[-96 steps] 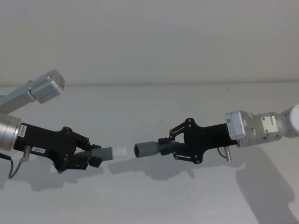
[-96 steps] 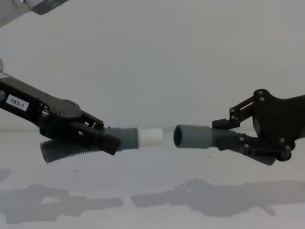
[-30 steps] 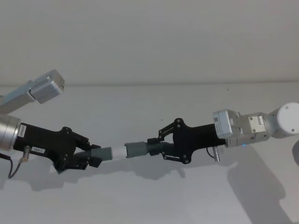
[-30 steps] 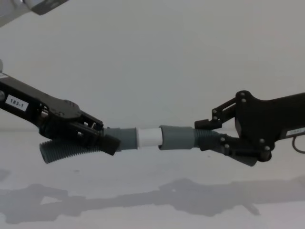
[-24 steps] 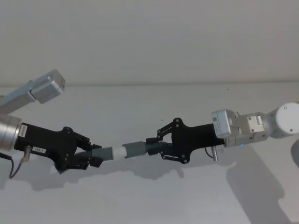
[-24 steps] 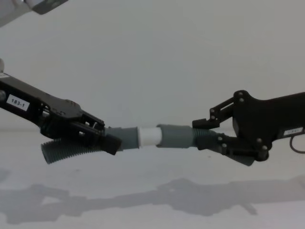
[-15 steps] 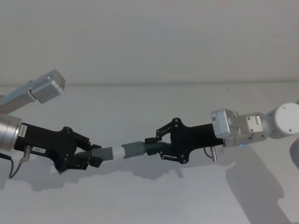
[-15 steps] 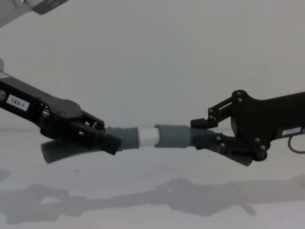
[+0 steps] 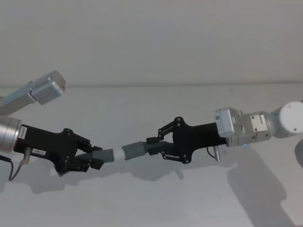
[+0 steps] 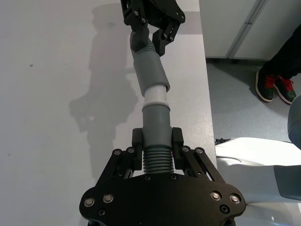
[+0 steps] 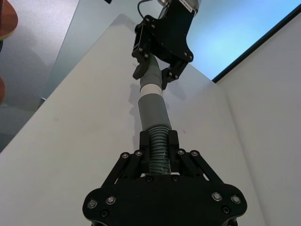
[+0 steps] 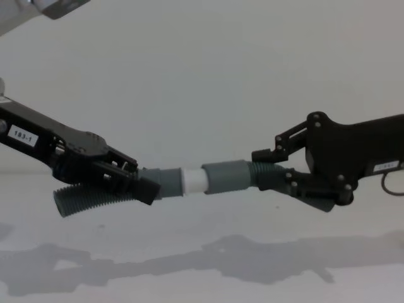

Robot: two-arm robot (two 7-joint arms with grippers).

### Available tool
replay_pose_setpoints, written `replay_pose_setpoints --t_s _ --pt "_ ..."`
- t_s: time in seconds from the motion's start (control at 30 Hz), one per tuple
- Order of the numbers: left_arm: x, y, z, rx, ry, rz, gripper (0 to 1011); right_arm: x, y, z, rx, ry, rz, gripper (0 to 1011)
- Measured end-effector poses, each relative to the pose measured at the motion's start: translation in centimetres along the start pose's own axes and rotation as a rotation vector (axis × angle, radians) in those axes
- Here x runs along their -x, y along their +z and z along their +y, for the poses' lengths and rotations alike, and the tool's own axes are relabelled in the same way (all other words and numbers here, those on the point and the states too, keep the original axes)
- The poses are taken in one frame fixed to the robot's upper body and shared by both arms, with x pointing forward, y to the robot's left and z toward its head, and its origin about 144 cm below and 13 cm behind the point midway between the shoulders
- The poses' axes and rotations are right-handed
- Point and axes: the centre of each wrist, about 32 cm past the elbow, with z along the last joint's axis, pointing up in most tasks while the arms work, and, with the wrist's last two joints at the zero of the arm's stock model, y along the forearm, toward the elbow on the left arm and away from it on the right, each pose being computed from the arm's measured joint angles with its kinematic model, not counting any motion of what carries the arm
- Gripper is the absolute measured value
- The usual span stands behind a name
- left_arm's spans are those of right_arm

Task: Use both hands to pick up one end of the pipe from the table, align the ends, and insert them.

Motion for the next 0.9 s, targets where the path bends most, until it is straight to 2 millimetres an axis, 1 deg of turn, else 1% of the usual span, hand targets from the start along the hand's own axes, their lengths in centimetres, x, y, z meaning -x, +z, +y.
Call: replay_pose_setpoints --t_s 0.37,0.9 --pt "0.0 0.0 0.0 0.0 0.0 0.0 323 -0.3 0.8 0.3 -0.006 0.002 -0.002 203" --pt "0.0 0.0 0.0 0.0 0.0 0.0 323 -0.2 1.3 0.8 -0.013 -0.001 0.013 203"
